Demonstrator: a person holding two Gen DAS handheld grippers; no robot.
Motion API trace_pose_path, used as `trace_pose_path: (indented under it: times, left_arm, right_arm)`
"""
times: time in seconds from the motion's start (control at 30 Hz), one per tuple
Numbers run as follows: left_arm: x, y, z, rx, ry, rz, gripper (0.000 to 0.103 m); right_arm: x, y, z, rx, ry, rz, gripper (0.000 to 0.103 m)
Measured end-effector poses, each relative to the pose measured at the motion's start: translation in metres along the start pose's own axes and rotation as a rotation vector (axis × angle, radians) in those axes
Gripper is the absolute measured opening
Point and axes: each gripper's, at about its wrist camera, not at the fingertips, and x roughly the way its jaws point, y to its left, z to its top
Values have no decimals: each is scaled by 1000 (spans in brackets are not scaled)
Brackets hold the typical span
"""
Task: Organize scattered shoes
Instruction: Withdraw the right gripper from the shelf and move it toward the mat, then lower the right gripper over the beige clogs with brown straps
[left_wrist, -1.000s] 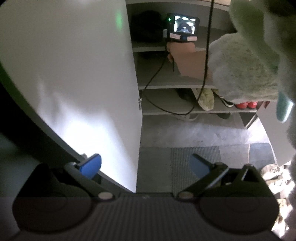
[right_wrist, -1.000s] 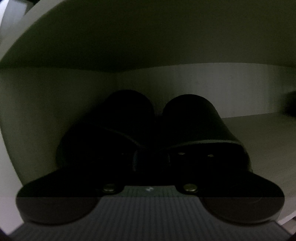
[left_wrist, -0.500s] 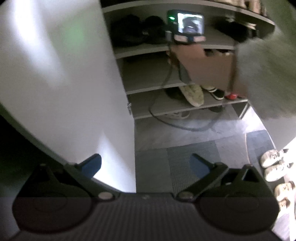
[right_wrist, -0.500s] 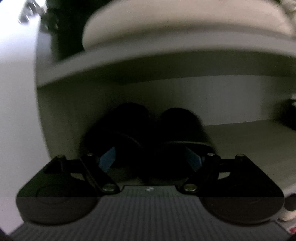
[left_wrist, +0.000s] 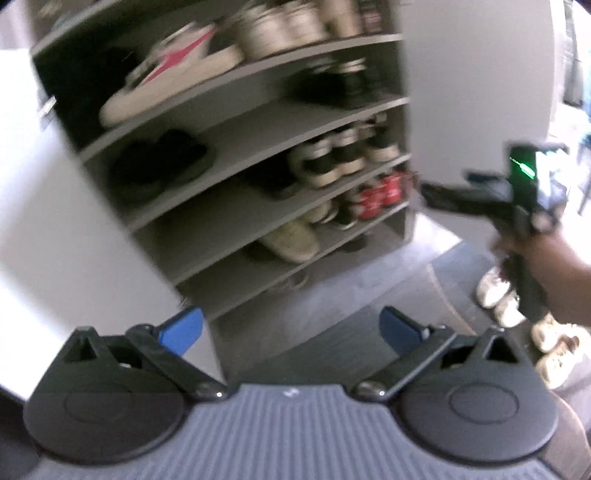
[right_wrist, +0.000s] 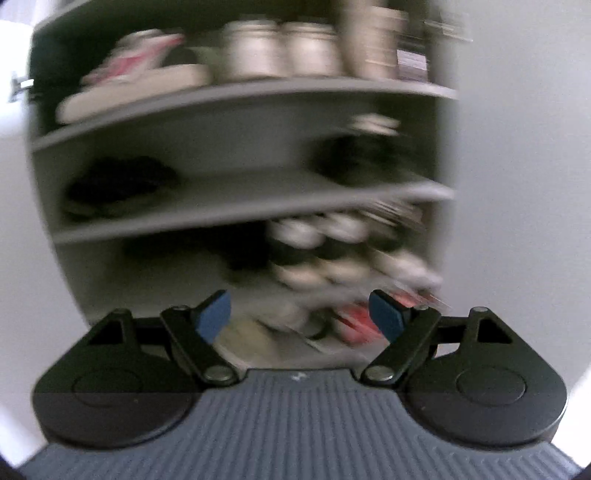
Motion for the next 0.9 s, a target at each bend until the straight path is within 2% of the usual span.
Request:
trace_pose_path:
  times: [0.07, 0.13, 0.2, 0.27, 0.33, 0.43, 0.47, 0.57, 0.7, 0.77, 0.83, 0.9]
  left_arm:
    - [-5, -49, 14, 36, -46, -38, 103]
    - [-8, -82, 27, 58, -71, -62, 103]
    - [-10, -153, 51, 88, -105, -107, 103]
    - [-9, -201, 64, 108, -117, -136, 103]
    - [-4, -238, 74, 114, -116, -160, 103]
    - [5, -310, 81, 108, -122, -212, 103]
    - [13, -346, 76, 125, -120, -234, 103]
    - [40, -413, 59, 153, -76, -285, 103]
    - [75, -468, 32, 224, -16, -307, 103]
    - [101, -489, 13, 255, 24, -336, 103]
    - [125, -503, -7, 288, 63, -365, 103]
    - [150, -515, -29, 342, 109, -375, 103]
  right_arm:
    - [-41, -63, -26, 70, 46, -125, 84]
    - [-67, -106, -46, 120, 71, -196, 84]
    - [-107, -167, -71, 195, 108, -297, 84]
    - [-134, -204, -91, 249, 136, -360, 84]
    - [-166, -259, -118, 359, 180, -439, 84]
    - [-190, -325, -154, 502, 233, -527, 84]
    - [-194, -346, -167, 537, 245, -557, 84]
    - [-194, -395, -195, 617, 275, -601, 84]
    - [-175, -469, -240, 778, 329, -651, 84]
    - [-156, -507, -269, 917, 368, -647, 84]
    - [-133, -535, -296, 996, 399, -617, 83]
    - [-108, -551, -317, 995, 421, -571, 83]
